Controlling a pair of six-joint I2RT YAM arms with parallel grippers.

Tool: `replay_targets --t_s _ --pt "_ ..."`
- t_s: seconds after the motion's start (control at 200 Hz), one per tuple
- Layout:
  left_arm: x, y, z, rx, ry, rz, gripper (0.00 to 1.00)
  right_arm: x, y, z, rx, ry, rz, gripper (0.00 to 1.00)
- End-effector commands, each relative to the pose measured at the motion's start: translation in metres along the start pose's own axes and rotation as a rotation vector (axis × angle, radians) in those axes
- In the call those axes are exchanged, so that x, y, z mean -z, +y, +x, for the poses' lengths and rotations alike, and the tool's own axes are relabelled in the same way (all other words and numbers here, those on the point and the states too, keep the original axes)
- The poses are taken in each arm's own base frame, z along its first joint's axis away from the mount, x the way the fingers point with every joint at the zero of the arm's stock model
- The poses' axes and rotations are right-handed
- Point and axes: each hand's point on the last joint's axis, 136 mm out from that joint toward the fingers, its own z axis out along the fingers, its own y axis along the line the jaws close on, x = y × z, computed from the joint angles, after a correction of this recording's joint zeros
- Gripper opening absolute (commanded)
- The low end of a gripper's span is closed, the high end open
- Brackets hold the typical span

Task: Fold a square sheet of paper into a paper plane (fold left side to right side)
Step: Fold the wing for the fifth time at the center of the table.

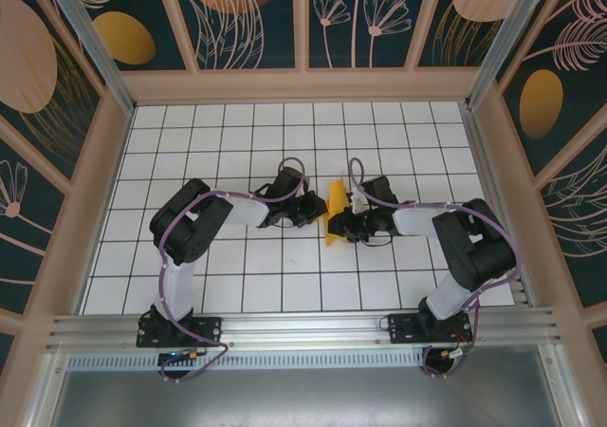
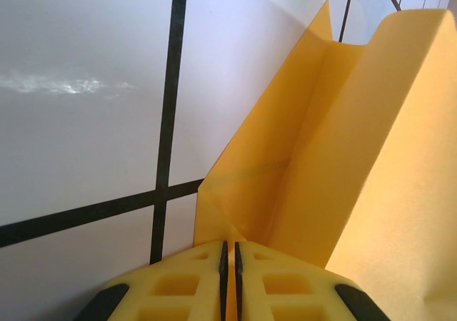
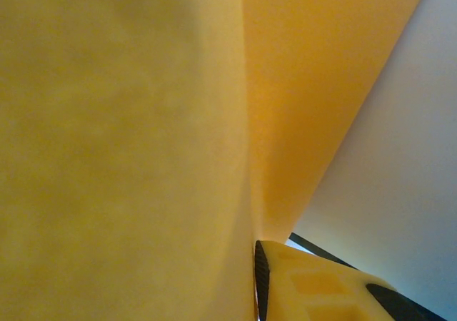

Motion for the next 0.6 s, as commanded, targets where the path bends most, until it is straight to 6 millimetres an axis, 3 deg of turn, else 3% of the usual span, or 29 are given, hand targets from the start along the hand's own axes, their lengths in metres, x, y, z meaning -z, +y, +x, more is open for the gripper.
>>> replay_targets --t_s 0.0,0.185,0.4,0.415,0.525,0.596 --pt "-0.006 0.027 0.001 0.025 -0.007 -0.073 0.15 -0.005 0.0 0.001 -0.004 0.016 0.009 0.24" --pt "0.013 0.003 -0.008 -0.014 -0.044 -0.017 0.19 0.003 -0.008 0.001 -0.009 -0.008 0.033 0.23" --pt "0.054 -0.029 -0.022 -0.067 -0.113 0.028 0.38 0.014 -0.011 -0.001 -0.004 -0.023 -0.014 0.31" --pt "0.056 -0.021 -0.019 -0.06 -0.108 0.012 0.38 0.015 -0.011 -0.002 -0.003 -0.026 -0.013 0.32" --pt "0.066 -0.02 -0.014 -0.059 -0.106 0.003 0.39 0.019 -0.013 -0.006 -0.001 -0.042 -0.016 0.33" --pt "0.065 -0.016 -0.004 -0.045 -0.068 0.003 0.31 0.024 -0.013 -0.009 0.0 -0.054 -0.026 0.35"
